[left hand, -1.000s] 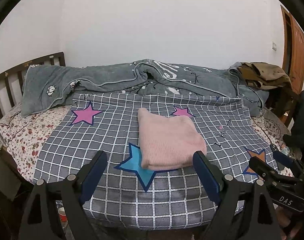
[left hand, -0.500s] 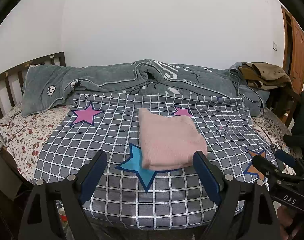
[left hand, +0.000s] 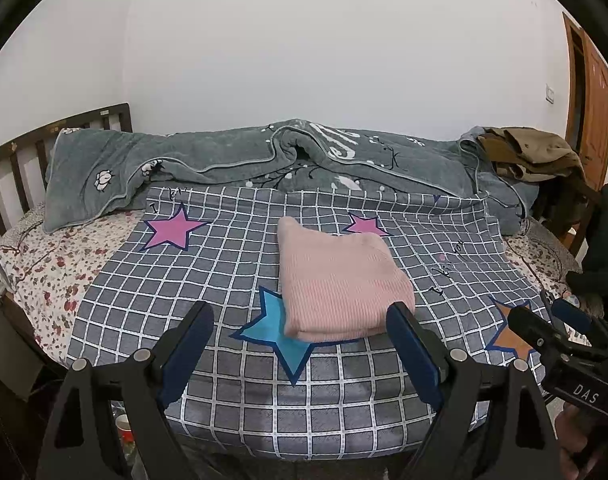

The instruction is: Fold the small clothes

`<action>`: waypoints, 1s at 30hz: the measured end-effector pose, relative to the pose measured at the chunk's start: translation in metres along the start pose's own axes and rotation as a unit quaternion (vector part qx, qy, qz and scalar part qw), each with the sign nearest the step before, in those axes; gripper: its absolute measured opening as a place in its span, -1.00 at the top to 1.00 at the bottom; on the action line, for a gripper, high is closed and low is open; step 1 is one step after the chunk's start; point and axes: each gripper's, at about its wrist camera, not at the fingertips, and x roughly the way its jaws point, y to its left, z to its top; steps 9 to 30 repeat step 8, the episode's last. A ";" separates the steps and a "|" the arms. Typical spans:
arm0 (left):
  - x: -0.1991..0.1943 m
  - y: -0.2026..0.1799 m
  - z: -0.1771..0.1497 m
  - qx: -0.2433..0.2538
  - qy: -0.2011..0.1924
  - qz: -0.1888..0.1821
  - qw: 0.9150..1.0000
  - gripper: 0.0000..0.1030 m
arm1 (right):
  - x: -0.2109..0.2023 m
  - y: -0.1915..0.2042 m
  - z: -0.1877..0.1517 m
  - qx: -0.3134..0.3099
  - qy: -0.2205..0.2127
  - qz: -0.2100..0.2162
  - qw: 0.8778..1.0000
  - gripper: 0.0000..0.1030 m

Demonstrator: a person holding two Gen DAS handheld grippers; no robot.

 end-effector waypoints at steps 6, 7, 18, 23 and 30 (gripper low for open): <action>0.000 0.000 0.001 -0.001 -0.001 0.001 1.000 -0.70 | -0.002 0.003 -0.001 -0.002 -0.002 0.000 1.000 -0.91; 0.000 0.000 0.001 -0.001 -0.001 0.001 1.000 -0.71 | -0.002 0.003 -0.001 -0.002 -0.002 0.001 1.000 -0.91; 0.000 0.000 0.001 0.000 -0.001 0.000 1.000 -0.71 | -0.001 0.003 -0.001 -0.002 -0.001 0.000 1.000 -0.91; 0.000 0.000 0.001 0.000 -0.001 0.000 1.000 -0.71 | -0.001 0.003 -0.001 -0.002 -0.001 0.000 1.000 -0.91; 0.000 0.000 0.001 0.000 -0.001 0.000 1.000 -0.71 | -0.001 0.003 -0.001 -0.002 -0.001 0.000 1.000 -0.91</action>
